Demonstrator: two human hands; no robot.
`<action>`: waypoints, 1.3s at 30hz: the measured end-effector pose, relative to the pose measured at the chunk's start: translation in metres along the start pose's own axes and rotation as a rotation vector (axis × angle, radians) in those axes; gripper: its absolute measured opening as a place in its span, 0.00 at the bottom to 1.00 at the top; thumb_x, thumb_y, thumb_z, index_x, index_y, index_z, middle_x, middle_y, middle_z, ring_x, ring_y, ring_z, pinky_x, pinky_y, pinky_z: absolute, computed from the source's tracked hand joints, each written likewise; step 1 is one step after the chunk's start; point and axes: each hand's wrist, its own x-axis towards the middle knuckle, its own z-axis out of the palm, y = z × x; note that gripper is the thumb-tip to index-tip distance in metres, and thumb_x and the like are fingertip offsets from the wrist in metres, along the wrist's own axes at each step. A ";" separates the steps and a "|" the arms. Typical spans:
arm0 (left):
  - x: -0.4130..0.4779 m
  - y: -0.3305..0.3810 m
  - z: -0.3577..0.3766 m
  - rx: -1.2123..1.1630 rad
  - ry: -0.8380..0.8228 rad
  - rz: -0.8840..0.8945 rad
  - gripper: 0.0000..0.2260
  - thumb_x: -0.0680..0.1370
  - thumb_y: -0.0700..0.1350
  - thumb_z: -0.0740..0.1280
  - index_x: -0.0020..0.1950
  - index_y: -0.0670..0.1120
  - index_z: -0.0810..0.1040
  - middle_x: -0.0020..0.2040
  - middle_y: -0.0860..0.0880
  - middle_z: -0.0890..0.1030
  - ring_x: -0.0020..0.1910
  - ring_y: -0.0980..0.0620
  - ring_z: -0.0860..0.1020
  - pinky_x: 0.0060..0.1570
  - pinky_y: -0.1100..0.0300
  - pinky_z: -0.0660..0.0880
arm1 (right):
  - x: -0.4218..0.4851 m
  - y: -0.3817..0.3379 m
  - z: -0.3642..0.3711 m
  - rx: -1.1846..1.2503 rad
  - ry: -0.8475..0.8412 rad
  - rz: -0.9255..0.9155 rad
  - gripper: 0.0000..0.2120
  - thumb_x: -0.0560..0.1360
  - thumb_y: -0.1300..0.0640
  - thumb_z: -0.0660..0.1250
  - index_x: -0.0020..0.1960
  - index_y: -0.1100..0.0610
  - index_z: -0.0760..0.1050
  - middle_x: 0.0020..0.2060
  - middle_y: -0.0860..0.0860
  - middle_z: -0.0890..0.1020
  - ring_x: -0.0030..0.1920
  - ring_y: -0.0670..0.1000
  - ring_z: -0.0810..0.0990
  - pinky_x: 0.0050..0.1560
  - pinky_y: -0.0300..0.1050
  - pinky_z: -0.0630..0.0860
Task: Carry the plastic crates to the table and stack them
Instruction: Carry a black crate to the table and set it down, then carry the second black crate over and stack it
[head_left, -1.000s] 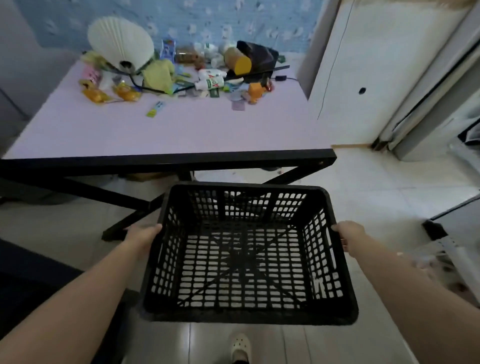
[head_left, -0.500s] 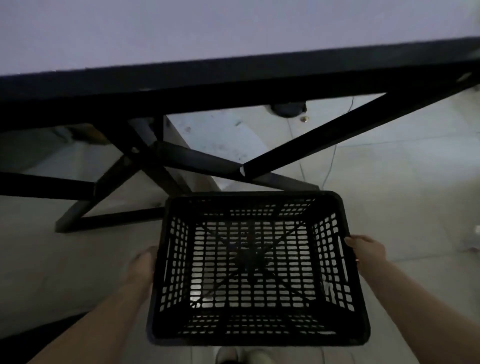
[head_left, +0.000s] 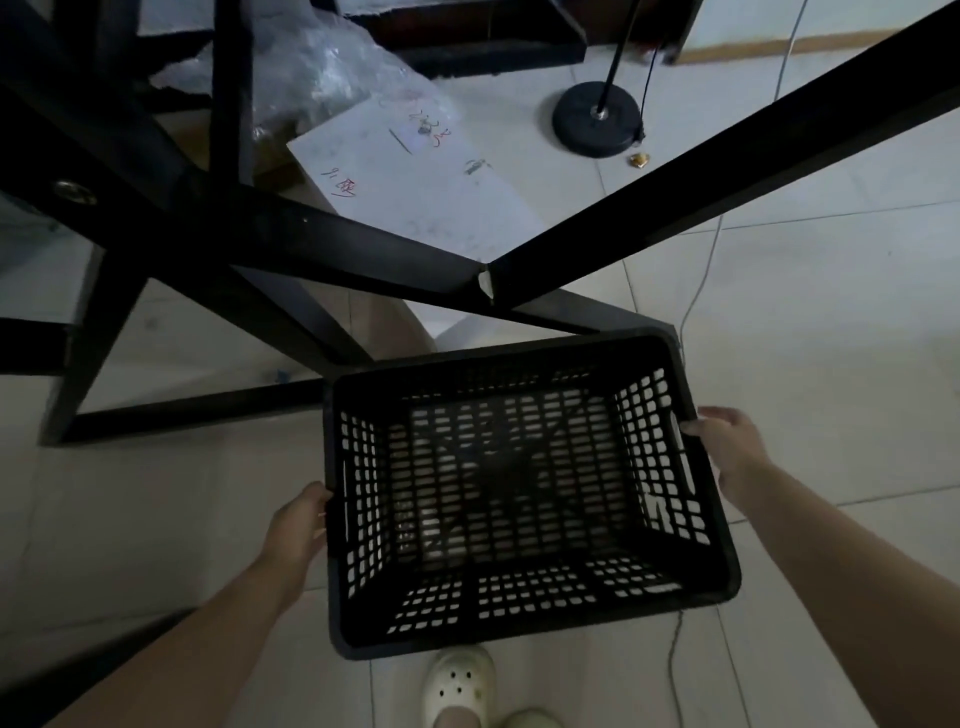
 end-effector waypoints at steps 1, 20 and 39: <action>0.000 0.001 0.002 0.001 -0.002 0.000 0.11 0.78 0.43 0.57 0.39 0.44 0.75 0.39 0.47 0.76 0.40 0.50 0.74 0.45 0.59 0.71 | 0.002 -0.004 0.001 -0.002 0.009 -0.012 0.15 0.72 0.65 0.67 0.58 0.59 0.73 0.49 0.57 0.77 0.42 0.55 0.76 0.48 0.47 0.72; -0.164 0.165 0.049 0.690 -0.104 0.481 0.16 0.79 0.45 0.60 0.66 0.45 0.76 0.64 0.47 0.78 0.63 0.47 0.75 0.58 0.61 0.69 | -0.221 -0.165 0.066 -0.742 -0.666 -0.598 0.22 0.73 0.56 0.65 0.67 0.54 0.70 0.61 0.54 0.75 0.58 0.55 0.77 0.56 0.45 0.74; -0.751 0.318 -0.382 0.530 0.550 0.890 0.16 0.79 0.41 0.61 0.67 0.43 0.76 0.66 0.47 0.78 0.65 0.48 0.75 0.61 0.60 0.69 | -0.905 -0.381 -0.099 -0.836 -0.824 -1.767 0.28 0.74 0.57 0.64 0.73 0.57 0.64 0.71 0.55 0.68 0.68 0.56 0.70 0.65 0.46 0.68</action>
